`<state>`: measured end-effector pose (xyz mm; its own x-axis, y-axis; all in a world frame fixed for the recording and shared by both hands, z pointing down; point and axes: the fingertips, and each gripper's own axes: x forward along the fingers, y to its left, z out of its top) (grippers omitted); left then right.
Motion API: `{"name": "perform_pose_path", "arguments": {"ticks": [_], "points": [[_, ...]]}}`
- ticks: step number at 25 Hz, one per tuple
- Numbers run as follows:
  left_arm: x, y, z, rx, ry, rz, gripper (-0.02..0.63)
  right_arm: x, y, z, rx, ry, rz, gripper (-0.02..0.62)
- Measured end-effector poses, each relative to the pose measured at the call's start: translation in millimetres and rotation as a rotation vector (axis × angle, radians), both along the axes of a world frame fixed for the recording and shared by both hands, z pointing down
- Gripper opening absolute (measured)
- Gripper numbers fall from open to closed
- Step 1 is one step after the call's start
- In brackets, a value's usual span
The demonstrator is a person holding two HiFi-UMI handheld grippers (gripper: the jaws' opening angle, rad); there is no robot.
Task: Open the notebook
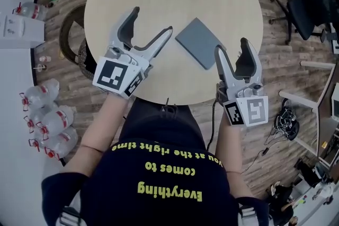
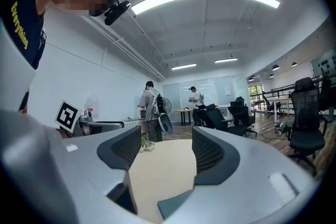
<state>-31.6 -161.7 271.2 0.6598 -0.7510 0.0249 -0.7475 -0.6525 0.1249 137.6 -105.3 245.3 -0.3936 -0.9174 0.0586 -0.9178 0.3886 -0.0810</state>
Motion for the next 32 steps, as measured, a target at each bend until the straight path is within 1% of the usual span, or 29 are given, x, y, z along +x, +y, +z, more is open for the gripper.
{"name": "perform_pose_path", "arguments": {"ticks": [4, 9, 17, 21, 23, 24, 27, 28, 32], "points": [[0, -11, 14, -0.015, -0.003, -0.020, 0.402, 3, -3, 18, -0.037, 0.028, 0.011, 0.301], [9, -17, 35, -0.034, -0.009, 0.001, 0.376, 2, -5, 59, -0.139, 0.070, -0.018, 0.265], [31, -20, 79, -0.098, -0.053, 0.070, 0.313, 15, -5, 166, -0.373, 0.116, -0.031, 0.255], [39, -20, 101, -0.127, -0.075, 0.093, 0.267, 13, -6, 212, -0.456, 0.184, -0.076, 0.248], [41, -16, 110, -0.148, -0.087, 0.104, 0.248, 9, -2, 233, -0.496, 0.228, -0.108, 0.233], [42, -15, 114, -0.157, -0.089, 0.108, 0.231, 8, 0, 244, -0.514, 0.249, -0.123, 0.225], [44, -11, 125, -0.175, -0.087, 0.117, 0.139, 5, 4, 273, -0.559, 0.297, -0.158, 0.206], [45, -10, 127, -0.178, -0.087, 0.118, 0.118, 5, 5, 281, -0.572, 0.314, -0.167, 0.206], [46, -8, 136, -0.193, -0.093, 0.123, 0.058, -2, 9, 309, -0.608, 0.417, -0.215, 0.206]]}}
